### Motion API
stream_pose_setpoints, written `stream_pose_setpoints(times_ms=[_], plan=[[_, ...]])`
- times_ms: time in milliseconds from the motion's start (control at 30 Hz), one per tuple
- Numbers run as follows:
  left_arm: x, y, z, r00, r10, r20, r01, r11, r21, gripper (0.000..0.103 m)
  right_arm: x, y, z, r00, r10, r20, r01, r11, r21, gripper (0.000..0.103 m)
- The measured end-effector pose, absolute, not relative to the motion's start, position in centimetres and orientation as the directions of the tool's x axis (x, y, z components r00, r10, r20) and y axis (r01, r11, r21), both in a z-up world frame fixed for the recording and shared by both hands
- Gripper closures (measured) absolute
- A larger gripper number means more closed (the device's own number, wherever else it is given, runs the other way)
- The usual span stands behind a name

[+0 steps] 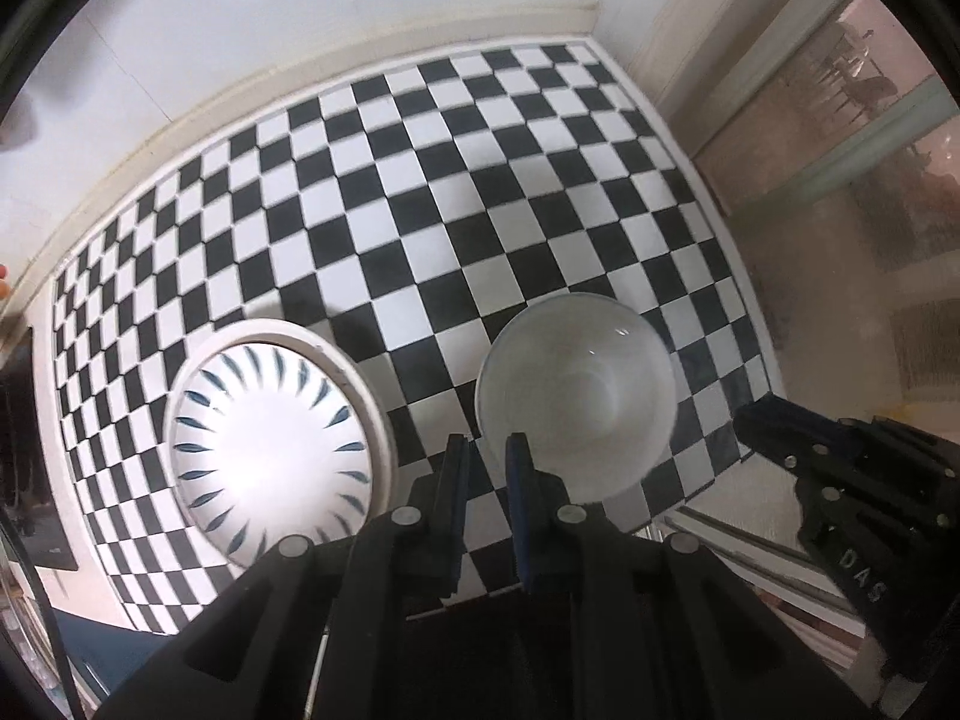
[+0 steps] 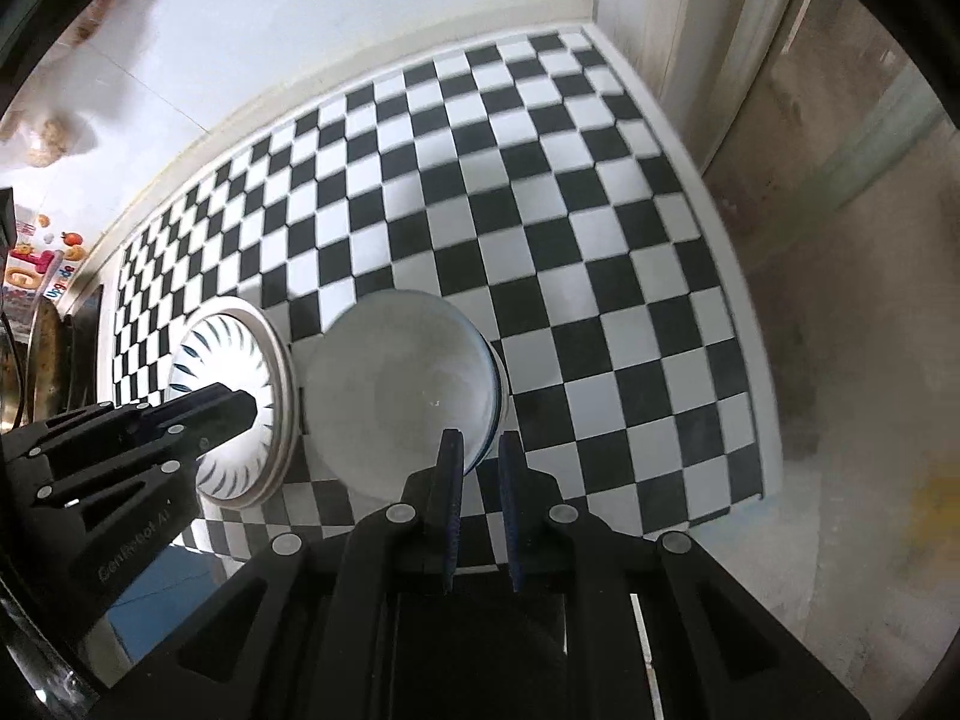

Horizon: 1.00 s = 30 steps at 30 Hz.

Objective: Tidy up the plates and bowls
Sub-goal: 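Lower the blue-dotted bowl onto the stack and open both grippers, then grip the rim of the bowl stack with both grippers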

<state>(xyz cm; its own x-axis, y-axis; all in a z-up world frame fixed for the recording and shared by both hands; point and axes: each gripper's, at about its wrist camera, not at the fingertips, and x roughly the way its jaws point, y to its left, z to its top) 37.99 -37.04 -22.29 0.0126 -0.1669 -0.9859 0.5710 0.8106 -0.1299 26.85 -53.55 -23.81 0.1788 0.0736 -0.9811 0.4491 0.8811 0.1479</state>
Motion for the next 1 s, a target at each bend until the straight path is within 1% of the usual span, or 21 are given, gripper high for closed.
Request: stream_pose_setpoints(times_ms=[233, 333, 433, 633, 833, 867, 900, 933, 967, 1000], plan=[[37.0, -35.6, -18.6, 0.039, -0.201, -0.979, 0.579, 0.803, -0.141, 0.092, 25.2, -51.6, -17.9, 0.257, 0.026, -0.966, 0.424, 0.895, 0.137, 0.088], [36.9, -34.8, -17.1, 0.053, -0.212, -0.976, 0.574, 0.806, -0.144, 0.092, 24.8, -51.0, -16.3, 0.271, -0.001, -0.963, 0.417, 0.902, 0.116, 0.088], [36.5, -34.1, -16.0, 0.066, -0.219, -0.974, 0.575, 0.806, -0.142, 0.092, 24.4, -50.5, -15.2, 0.282, 0.003, -0.959, 0.413, 0.902, 0.125, 0.088], [36.1, -33.6, -15.1, 0.081, -0.228, -0.970, 0.586, 0.798, -0.139, 0.092, 24.0, -50.0, -14.4, 0.286, 0.013, -0.958, 0.406, 0.904, 0.133, 0.088], [36.4, -33.6, -16.0, 0.062, -0.244, -0.968, 0.572, 0.803, -0.166, 0.090, 24.2, -50.8, -14.8, 0.296, 0.030, -0.955, 0.424, 0.892, 0.160, 0.088], [36.7, -33.7, -16.4, 0.061, -0.241, -0.969, 0.568, 0.806, -0.165, 0.085, 24.2, -51.1, -15.1, 0.296, 0.041, -0.954, 0.429, 0.887, 0.172, 0.083], [36.9, -33.8, -16.9, 0.051, -0.241, -0.969, 0.568, 0.806, -0.170, 0.083, 24.4, -51.4, -15.7, 0.287, 0.052, -0.956, 0.436, 0.882, 0.179, 0.079], [37.1, -33.8, -17.4, 0.040, -0.248, -0.968, 0.562, 0.807, -0.183, 0.083, 24.6, -51.9, -16.5, 0.282, 0.061, -0.957, 0.447, 0.875, 0.188, 0.059], [37.7, -33.9, -18.3, 0.018, -0.254, -0.967, 0.550, 0.810, -0.203, 0.079, 24.7, -52.3, -17.1, 0.286, 0.070, -0.956, 0.458, 0.866, 0.200, 0.026], [38.2, -34.0, -19.3, -0.010, -0.259, -0.966, 0.539, 0.812, -0.224, 0.077, 24.8, -52.8, -17.9, 0.283, 0.079, -0.956, 0.468, 0.859, 0.209, 0.014]])
